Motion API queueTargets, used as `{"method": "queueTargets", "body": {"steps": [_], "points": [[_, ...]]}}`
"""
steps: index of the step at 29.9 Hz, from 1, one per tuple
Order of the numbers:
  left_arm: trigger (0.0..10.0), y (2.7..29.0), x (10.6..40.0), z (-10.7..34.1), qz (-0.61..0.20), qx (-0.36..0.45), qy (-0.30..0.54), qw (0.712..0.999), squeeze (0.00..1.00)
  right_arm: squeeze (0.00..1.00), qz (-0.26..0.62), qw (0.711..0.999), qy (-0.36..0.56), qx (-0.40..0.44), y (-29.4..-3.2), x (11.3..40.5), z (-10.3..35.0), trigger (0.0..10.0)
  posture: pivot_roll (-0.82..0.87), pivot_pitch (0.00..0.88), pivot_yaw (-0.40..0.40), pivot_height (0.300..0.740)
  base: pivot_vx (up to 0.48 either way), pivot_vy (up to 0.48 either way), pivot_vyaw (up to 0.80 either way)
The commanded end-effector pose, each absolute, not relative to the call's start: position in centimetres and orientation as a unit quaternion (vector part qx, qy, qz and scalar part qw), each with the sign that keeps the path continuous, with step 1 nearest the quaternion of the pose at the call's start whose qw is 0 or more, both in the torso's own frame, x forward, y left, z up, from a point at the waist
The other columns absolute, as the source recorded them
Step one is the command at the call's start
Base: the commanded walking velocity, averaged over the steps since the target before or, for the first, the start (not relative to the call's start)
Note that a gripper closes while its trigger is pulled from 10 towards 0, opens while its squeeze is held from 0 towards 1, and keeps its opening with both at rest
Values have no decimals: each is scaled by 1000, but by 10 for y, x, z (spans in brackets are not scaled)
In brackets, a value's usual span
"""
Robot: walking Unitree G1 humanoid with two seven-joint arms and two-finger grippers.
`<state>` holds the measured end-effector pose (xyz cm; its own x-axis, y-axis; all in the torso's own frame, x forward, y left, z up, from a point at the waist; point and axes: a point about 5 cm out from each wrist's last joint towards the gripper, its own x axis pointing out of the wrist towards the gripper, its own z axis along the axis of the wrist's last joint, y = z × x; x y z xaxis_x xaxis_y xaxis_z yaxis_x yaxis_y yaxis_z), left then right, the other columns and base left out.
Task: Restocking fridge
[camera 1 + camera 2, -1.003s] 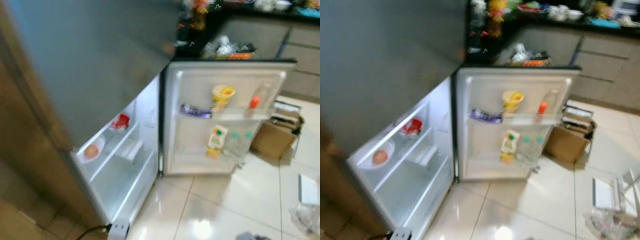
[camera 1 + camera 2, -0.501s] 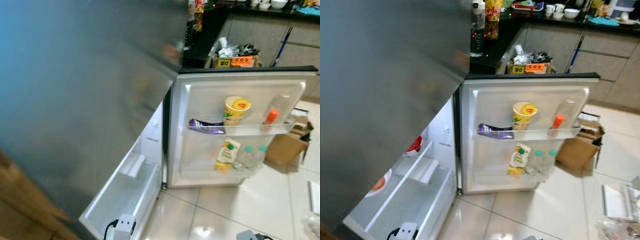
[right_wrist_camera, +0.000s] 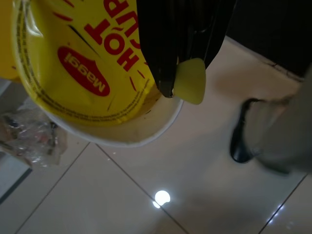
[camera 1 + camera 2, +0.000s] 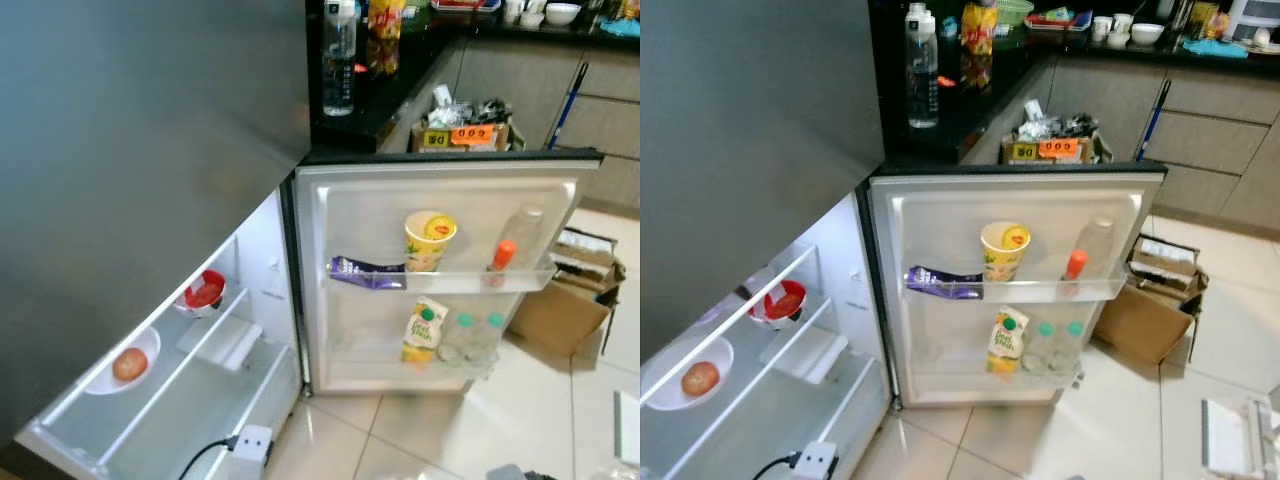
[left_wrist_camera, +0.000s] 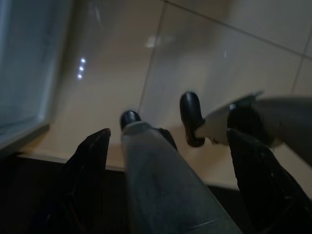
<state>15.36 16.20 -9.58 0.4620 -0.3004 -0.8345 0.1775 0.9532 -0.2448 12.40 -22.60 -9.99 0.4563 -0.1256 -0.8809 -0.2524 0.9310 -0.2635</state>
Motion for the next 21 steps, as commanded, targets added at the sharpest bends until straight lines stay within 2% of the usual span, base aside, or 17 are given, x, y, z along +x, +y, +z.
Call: {"method": "queueTargets", "body": {"steps": [1, 21], "points": [[10000, 163, 151, -97, -133, -61, 504, 851, 0, 0, 33, 831, 523, -185, -232, 122, -99, 10000, -121, 0, 13, 740, 0, 0, 0], [10000, 165, 148, -99, -126, -40, 516, 846, 0, 0, 36, 834, 517, -188, -233, 125, -98, 10000, -120, 0, 11, 740, 0, 0, 0]]}}
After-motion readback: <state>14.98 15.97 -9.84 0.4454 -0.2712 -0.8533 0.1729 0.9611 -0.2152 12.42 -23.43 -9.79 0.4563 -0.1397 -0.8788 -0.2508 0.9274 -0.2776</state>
